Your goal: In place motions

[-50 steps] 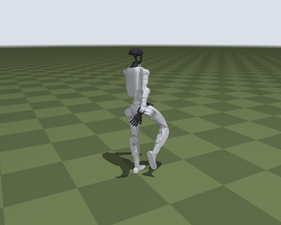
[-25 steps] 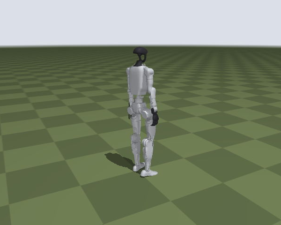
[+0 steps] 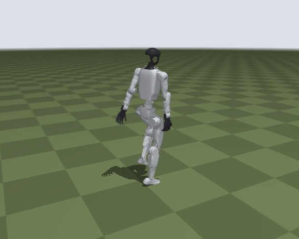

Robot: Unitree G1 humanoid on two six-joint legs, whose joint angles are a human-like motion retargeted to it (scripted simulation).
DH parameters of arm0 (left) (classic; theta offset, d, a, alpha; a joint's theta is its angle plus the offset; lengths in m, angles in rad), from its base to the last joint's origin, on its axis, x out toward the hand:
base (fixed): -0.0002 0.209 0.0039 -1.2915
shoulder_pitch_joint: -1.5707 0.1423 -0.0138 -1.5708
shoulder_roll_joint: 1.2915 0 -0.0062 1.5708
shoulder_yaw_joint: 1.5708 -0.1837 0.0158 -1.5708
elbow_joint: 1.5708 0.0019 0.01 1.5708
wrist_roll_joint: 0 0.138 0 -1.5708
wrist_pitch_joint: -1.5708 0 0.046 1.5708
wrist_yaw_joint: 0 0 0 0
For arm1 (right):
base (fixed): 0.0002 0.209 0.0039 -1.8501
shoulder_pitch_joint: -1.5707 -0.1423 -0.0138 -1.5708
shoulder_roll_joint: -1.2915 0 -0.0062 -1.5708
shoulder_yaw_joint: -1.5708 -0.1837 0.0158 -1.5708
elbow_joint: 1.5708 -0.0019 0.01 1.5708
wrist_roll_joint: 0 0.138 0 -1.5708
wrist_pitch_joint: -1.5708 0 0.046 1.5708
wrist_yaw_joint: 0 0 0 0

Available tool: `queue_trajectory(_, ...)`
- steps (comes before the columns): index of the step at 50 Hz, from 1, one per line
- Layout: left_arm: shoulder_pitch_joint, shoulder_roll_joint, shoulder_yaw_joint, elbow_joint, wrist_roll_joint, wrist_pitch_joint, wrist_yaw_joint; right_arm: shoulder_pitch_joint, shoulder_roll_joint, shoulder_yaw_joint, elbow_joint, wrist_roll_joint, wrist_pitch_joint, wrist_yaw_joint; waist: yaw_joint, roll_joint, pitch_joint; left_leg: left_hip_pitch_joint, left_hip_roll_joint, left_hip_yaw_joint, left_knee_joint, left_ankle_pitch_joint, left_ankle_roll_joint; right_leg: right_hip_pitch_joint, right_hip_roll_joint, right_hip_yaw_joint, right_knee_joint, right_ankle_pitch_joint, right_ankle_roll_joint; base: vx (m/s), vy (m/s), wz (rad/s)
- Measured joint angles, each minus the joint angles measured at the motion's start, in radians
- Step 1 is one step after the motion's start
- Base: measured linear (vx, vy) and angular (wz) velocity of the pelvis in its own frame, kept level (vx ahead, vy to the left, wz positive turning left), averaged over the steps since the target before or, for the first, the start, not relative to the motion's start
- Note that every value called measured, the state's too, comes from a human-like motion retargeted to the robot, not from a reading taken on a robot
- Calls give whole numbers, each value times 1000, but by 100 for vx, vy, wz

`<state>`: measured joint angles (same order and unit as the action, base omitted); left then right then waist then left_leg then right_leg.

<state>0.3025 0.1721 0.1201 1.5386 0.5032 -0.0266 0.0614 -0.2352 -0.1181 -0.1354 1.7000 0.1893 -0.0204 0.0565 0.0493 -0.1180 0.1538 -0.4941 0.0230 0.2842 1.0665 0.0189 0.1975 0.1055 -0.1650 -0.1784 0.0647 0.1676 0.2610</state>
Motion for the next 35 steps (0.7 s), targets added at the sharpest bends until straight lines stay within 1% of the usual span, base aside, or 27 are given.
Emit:
queue_trajectory(2,31,9,-3,55,27,39,-3,-91,21,-14,-47,-7,-26,-20,40,-1,15,-131,80,45,195,-44,41,0,6,1,3,3,-15,-9,-9,-17)
queue_trajectory(3,44,11,-3,79,45,59,-8,-133,30,-18,-81,-15,-36,-31,62,0,27,-192,103,54,278,-63,57,0,12,7,6,7,-24,-12,-12,-33)
queue_trajectory(6,87,9,-5,125,106,96,-51,-244,46,-15,-190,-57,-57,-63,135,6,65,-359,150,65,466,-94,63,6,27,39,15,19,-49,-8,-7,-56)
queue_trajectory(10,128,-9,1,148,167,121,-82,-353,44,-15,-313,-150,-81,-110,233,-4,120,-487,172,109,565,-96,32,21,6,87,31,32,-63,-3,-2,-66)
queue_trajectory(14,134,-33,26,137,178,115,-100,-413,55,-22,-367,-208,-104,-192,281,-15,158,-469,191,138,519,-95,-6,33,-10,104,49,43,-70,-3,-6,-30)
queue_trajectory(17,123,-44,37,113,174,89,-135,-424,70,-14,-380,-204,-123,-225,274,-23,153,-413,171,124,434,-99,-22,35,-13,97,44,42,-59,-2,-5,17)
queue_trajectory(20,105,-42,35,86,174,72,-156,-394,83,-6,-374,-225,-129,-220,239,-36,107,-333,144,113,319,-105,-28,20,-13,71,27,24,-32,3,-2,51)
queue_trajectory(24,76,-28,38,40,155,55,-142,-315,91,32,-311,-261,-114,-226,183,-42,45,-171,75,70,108,-93,-41,5,-7,40,8,3,-4,8,0,46)
queue_trajectory(25,67,-25,41,25,144,50,-134,-294,92,43,-286,-264,-108,-226,169,-43,34,-121,52,57,45,-90,-38,3,-6,33,5,1,1,6,-3,32)
queue_trajectory(30,21,-14,78,-36,56,16,-107,-179,91,66,-127,-261,-62,-154,91,-21,-12,167,-62,-56,-363,-24,-78,2,37,4,-3,2,1,8,-1,31)
queue_trajectory(31,11,-13,86,-44,41,12,-107,-152,88,67,-97,-256,-55,-137,80,-11,-25,228,-81,-85,-469,6,-97,-1,53,4,-4,2,1,10,6,22)
queue_trajectory(32,2,-12,93,-51,27,8,-108,-125,83,66,-68,-253,-48,-119,69,4,-38,290,-95,-112,-577,11,-127,-4,71,4,-6,1,1,10,10,16)
queue_trajectory(33,-6,-11,96,-56,16,5,-112,-95,75,63,-41,-254,-43,-101,57,25,-52,354,-98,-135,-690,-36,-182,-6,93,1,-7,-2,1,12,14,28)
queue_trajectory(34,-14,-11,99,-60,7,3,-116,-64,65,60,-19,-260,-35,-84,40,45,-65,409,-93,-120,-788,-90,-202,-7,111,-4,-8,-5,1,14,19,40)
queue_trajectory(35,-20,-11,101,-64,0,1,-120,-33,54,57,0,-267,-27,-68,21,64,-79,459,-83,-86,-879,-148,-205,-8,128,-10,-10,-7,1,17,21,62)
